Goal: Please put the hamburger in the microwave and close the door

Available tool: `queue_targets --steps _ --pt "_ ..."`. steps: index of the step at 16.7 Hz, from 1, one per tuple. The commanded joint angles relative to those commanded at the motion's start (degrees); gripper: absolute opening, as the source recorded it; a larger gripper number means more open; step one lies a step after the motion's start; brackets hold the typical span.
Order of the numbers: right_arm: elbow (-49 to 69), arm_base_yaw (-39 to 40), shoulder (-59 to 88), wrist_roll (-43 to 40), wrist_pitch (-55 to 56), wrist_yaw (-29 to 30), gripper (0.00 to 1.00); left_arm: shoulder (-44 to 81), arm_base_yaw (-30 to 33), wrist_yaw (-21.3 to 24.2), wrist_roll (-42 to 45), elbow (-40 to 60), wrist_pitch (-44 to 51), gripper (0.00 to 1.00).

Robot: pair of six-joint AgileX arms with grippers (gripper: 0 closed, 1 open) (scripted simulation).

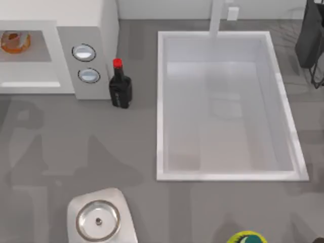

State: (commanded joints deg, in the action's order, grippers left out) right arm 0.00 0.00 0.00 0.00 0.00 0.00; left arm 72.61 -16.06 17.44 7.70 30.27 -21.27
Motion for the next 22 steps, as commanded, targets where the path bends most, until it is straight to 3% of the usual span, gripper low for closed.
queue_targets --steps 15,22 --pt "0.00 0.00 0.00 0.00 0.00 0.00 1.00 -63.13 13.77 -14.97 -6.62 -25.93 18.23 1.00" --pt "0.00 0.00 0.00 0.00 0.00 0.00 1.00 -72.61 16.06 -17.44 -7.70 -30.27 21.27 1.00"
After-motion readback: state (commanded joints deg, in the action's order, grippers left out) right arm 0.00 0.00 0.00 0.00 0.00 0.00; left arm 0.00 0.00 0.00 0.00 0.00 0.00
